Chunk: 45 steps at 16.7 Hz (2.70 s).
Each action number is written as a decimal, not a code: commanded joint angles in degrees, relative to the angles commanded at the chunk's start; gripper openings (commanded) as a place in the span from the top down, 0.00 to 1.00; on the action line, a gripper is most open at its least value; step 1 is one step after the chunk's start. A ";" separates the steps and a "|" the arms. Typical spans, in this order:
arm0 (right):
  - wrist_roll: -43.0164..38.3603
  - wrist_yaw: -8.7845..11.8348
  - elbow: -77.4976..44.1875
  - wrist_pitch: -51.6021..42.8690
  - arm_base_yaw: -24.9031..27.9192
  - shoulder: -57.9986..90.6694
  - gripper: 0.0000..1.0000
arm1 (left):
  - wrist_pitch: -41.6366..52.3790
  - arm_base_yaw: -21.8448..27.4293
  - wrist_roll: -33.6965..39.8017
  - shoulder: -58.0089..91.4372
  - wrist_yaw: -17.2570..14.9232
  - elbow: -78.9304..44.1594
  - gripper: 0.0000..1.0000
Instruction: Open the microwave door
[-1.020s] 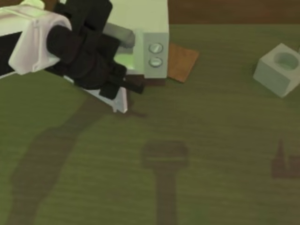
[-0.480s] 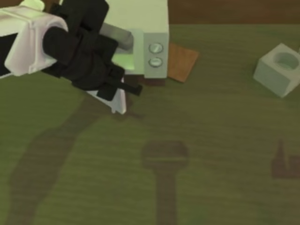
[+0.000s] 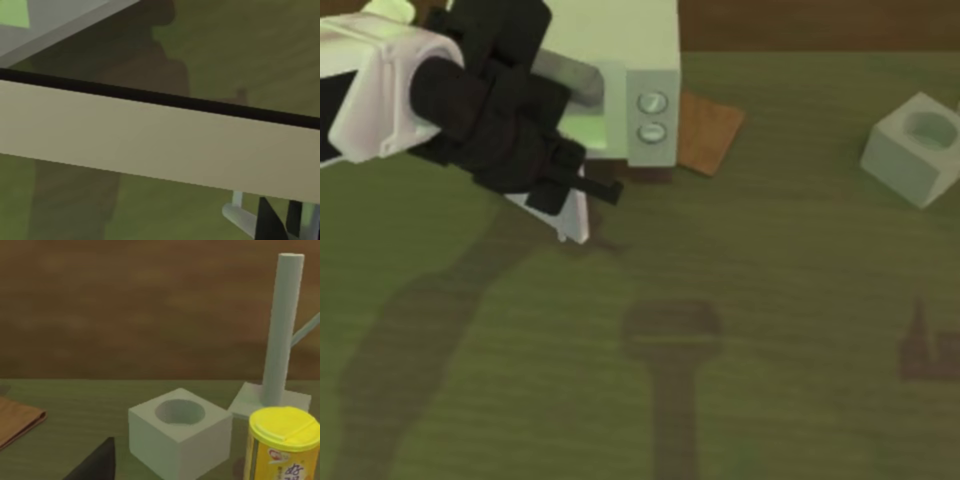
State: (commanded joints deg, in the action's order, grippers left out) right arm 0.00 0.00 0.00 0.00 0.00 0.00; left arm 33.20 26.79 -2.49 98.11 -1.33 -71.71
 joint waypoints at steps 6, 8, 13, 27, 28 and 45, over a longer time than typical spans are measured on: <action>0.00 0.00 0.00 0.00 0.00 0.00 0.00 | 0.00 0.00 0.00 0.00 0.00 0.00 1.00; 0.00 0.00 0.00 0.00 0.00 0.00 0.00 | 0.00 0.00 0.00 0.00 0.00 0.00 1.00; 0.00 0.00 0.00 0.00 0.00 0.00 0.00 | -0.09 -0.39 -1.47 -0.64 -1.15 0.61 1.00; 0.00 0.00 0.00 0.00 0.00 0.00 0.00 | 0.26 -3.23 -8.65 -3.54 -5.01 3.87 1.00; 0.00 0.00 0.00 0.00 0.00 0.00 0.00 | 0.26 -3.23 -8.65 -3.54 -5.01 3.87 1.00; 0.00 0.00 0.00 0.00 0.00 0.00 0.00 | 0.28 -3.02 -8.49 -3.39 -5.28 4.07 1.00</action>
State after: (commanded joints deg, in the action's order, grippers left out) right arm 0.00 0.00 0.00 0.00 0.00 0.00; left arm 33.48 23.77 -10.98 94.72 -6.60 -67.64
